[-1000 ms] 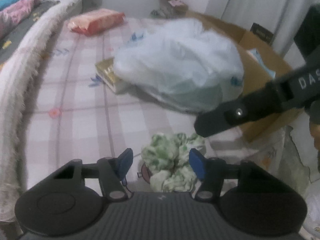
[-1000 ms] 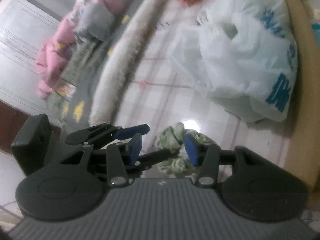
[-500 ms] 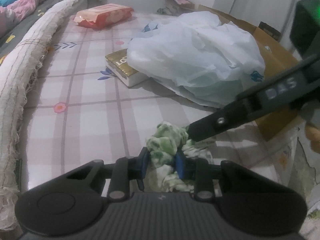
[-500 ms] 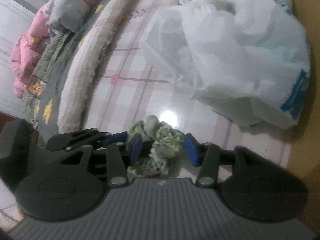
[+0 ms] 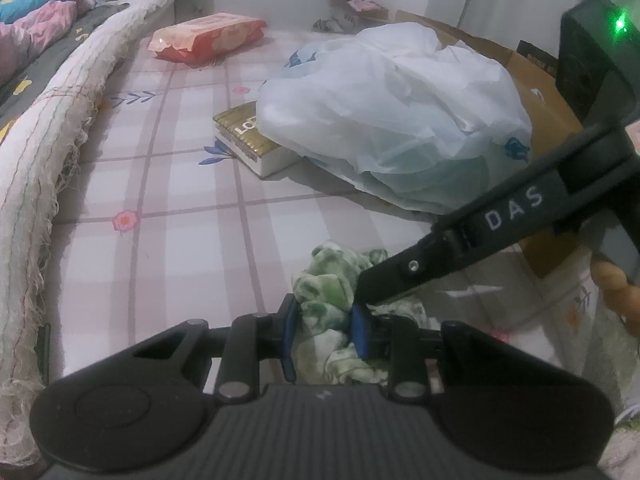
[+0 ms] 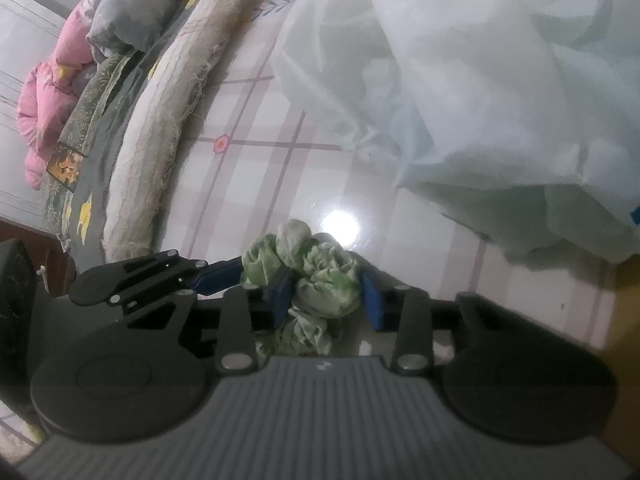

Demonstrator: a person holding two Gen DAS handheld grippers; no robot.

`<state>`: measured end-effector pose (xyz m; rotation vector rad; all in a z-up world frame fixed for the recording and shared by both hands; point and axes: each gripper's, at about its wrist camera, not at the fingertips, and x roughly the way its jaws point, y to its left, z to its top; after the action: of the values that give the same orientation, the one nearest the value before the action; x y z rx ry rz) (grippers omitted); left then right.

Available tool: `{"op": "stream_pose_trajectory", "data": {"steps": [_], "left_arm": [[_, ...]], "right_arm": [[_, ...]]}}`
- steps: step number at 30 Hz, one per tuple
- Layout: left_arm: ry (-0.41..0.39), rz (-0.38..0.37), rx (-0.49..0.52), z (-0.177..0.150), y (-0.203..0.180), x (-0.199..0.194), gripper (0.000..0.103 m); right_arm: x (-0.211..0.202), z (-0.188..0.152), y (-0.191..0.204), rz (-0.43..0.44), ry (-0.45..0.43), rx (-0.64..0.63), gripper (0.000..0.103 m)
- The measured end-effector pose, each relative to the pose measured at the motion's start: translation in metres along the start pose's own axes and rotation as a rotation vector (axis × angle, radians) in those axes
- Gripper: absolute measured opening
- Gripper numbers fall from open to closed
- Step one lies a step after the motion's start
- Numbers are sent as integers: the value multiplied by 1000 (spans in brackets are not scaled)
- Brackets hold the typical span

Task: Organize soft objects
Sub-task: 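Grasp the green floral scrunchie on the bed with the left gripper, then carry the green scrunchie into the cardboard box and release it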

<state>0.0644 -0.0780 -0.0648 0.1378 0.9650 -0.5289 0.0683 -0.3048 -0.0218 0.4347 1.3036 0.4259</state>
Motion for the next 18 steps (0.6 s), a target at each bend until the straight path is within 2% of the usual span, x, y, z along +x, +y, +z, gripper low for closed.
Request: {"op": "stream_pose_trajectory", "data": {"steps": [6,18], "left_arm": [[-6,-8,-6,1,1,-4,23],[-74,13,7,9,-2,-26,22]], "right_arm": [[3,-3,0,12,3,-1,19],[-14,0,12,38,-48,-29,17]]}}
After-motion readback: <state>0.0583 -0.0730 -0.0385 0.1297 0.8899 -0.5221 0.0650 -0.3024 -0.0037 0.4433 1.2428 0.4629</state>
